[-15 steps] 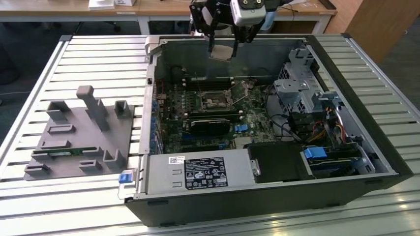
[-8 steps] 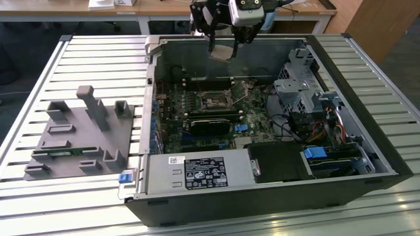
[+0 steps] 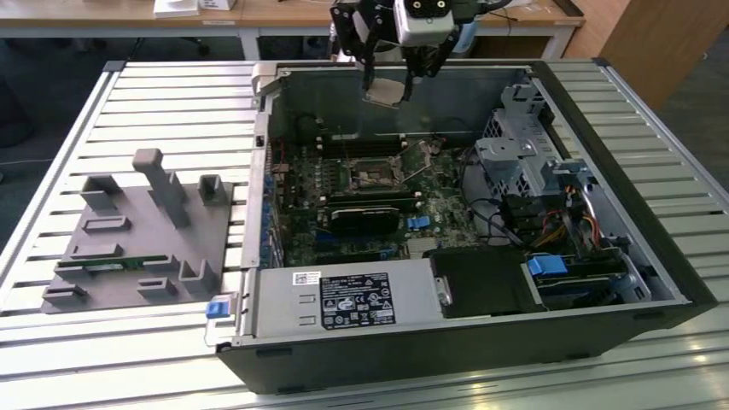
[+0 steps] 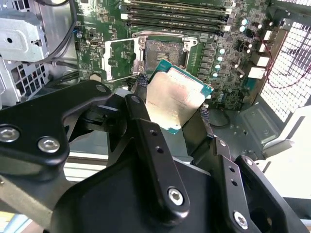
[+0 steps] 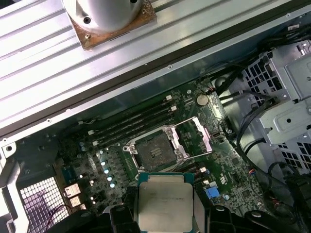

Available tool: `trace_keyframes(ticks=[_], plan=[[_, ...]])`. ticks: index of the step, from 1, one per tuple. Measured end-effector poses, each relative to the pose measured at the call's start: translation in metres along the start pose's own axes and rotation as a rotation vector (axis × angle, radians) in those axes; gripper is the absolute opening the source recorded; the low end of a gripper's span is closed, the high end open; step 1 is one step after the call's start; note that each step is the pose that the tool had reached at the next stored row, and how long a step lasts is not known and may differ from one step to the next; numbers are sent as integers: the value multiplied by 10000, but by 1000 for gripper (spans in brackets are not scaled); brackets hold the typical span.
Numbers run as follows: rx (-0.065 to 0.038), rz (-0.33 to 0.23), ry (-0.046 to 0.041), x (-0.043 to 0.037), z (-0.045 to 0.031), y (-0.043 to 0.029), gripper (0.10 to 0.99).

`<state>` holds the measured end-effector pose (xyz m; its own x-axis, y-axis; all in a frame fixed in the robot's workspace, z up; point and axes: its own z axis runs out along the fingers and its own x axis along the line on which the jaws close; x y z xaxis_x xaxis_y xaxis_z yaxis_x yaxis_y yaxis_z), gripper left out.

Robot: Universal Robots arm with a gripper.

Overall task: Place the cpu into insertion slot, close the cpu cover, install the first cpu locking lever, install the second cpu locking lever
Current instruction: 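Place the cpu into insertion slot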

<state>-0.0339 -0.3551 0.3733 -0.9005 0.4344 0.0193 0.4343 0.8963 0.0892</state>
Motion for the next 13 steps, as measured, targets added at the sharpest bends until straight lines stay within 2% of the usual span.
trace_keyframes(ticks=[13], plan=[[-15, 709, -63, 0, 4, 0, 541]])
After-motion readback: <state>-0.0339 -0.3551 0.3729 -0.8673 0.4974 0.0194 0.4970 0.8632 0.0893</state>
